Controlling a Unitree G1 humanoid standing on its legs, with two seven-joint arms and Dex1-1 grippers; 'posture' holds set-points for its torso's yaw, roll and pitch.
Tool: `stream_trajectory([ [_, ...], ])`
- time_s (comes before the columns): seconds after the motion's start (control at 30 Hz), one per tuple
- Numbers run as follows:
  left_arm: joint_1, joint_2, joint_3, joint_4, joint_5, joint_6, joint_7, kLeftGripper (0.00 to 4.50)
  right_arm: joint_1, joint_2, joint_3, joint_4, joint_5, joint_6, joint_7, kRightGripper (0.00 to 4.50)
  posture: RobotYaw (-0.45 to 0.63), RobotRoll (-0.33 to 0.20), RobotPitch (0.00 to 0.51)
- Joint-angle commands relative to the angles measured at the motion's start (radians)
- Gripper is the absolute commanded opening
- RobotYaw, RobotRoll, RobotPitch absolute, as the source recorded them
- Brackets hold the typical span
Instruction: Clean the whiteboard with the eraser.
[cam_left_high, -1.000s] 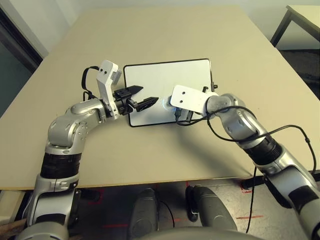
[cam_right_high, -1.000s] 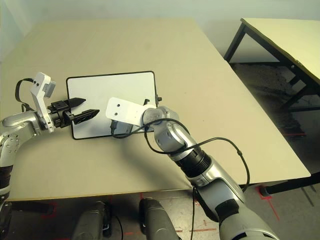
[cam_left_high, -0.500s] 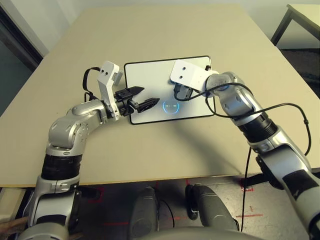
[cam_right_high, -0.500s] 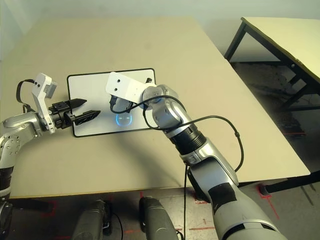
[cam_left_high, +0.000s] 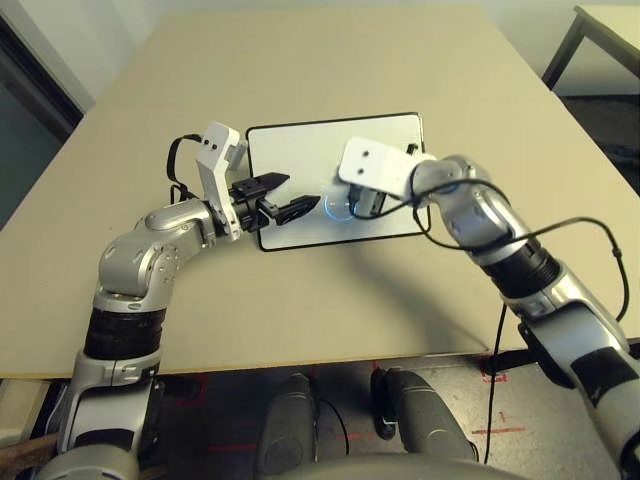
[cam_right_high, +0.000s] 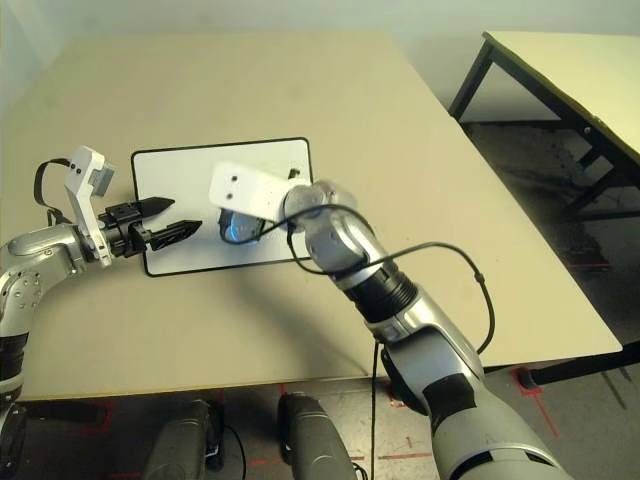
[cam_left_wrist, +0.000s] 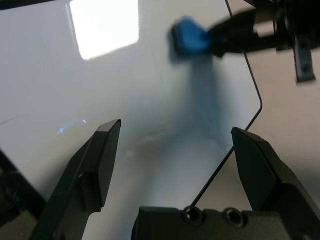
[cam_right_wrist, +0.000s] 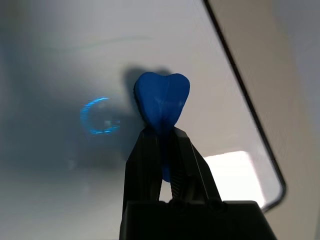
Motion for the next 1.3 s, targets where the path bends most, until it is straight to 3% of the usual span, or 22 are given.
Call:
stream_trajectory([
  [0.03, 0.006, -0.004, -0.013, -0.004, 0.0, -0.001, -0.002, 4.5, 0.02, 0.001, 0.002, 0.038, -0.017, 0.013, -0.012, 0.15, -0.03, 0.0, 0.167],
  [0.37, 0.001, -0.005, -0.011, 0.003, 0.005, -0.007, -0.002, 4.5, 0.208, -0.008, 0.144, -0.294, -0.008, 0.139, 0.119, 0.15, -0.02, 0.0, 0.161],
  [0.93, -0.002, -0.016, -0.016, 0.004, 0.01, -0.016, -0.001, 4.5, -0.096, 0.106, 0.048, 0.127, -0.023, -0.081, 0.001, 0.15, -0.02, 0.0, 0.146],
  [1.3, 0.003, -0.018, -0.012, -0.001, 0.007, -0.014, 0.005, 4.5, 0.159, 0.031, 0.195, -0.285, -0.047, 0.077, 0.162, 0.15, -0.03, 0.0, 0.154],
])
